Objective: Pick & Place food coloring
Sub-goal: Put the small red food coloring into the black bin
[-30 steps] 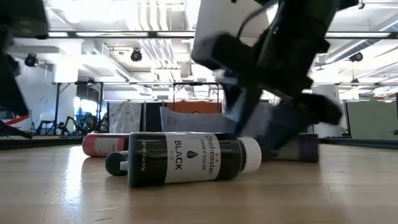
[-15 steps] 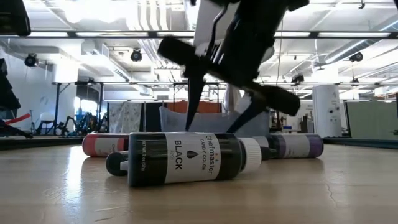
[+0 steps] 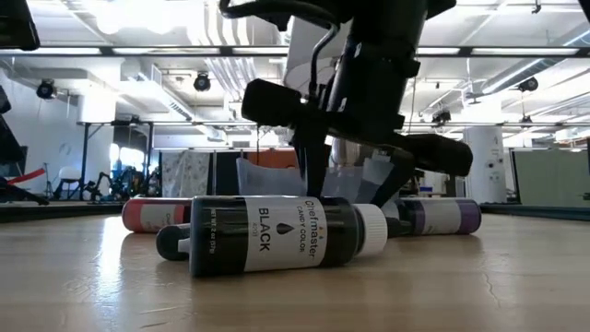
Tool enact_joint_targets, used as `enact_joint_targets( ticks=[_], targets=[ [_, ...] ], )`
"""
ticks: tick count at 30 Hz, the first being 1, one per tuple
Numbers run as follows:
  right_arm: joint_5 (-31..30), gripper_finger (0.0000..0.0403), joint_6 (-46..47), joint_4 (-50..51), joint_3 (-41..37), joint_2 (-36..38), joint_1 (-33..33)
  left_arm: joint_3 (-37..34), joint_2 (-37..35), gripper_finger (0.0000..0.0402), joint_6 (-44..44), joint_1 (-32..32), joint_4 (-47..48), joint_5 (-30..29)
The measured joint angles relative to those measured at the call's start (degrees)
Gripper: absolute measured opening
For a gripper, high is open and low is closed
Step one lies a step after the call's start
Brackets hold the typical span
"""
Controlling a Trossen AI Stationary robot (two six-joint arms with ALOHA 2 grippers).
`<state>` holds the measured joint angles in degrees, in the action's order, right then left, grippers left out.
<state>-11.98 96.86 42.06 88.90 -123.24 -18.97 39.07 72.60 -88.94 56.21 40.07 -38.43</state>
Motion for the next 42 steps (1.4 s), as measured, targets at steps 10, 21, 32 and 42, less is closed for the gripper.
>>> enact_joint_targets(
  ticks=[10,21,32,42],
  targets=[
    [0.58,0.0176,-4.46,0.82,0.45,1.78,-0.06,-1.09,0.0,0.0213,-0.59,0.0,0.37,-0.14],
    [3.54,0.0176,-6.61,4.7,0.9,2.58,-0.65,-1.92,0.0,0.0213,-2.32,0.0,0.24,-0.33],
    [5.75,0.0175,-0.6,4.3,0.61,-0.24,0.2,-1.92,0.02,0.0213,-2.37,0.0,0.46,-0.96],
    [9.84,0.0141,-4.92,5.57,0.31,-0.26,-0.05,-1.92,0.02,0.0213,-2.37,0.0,0.51,-1.45]
  ],
)
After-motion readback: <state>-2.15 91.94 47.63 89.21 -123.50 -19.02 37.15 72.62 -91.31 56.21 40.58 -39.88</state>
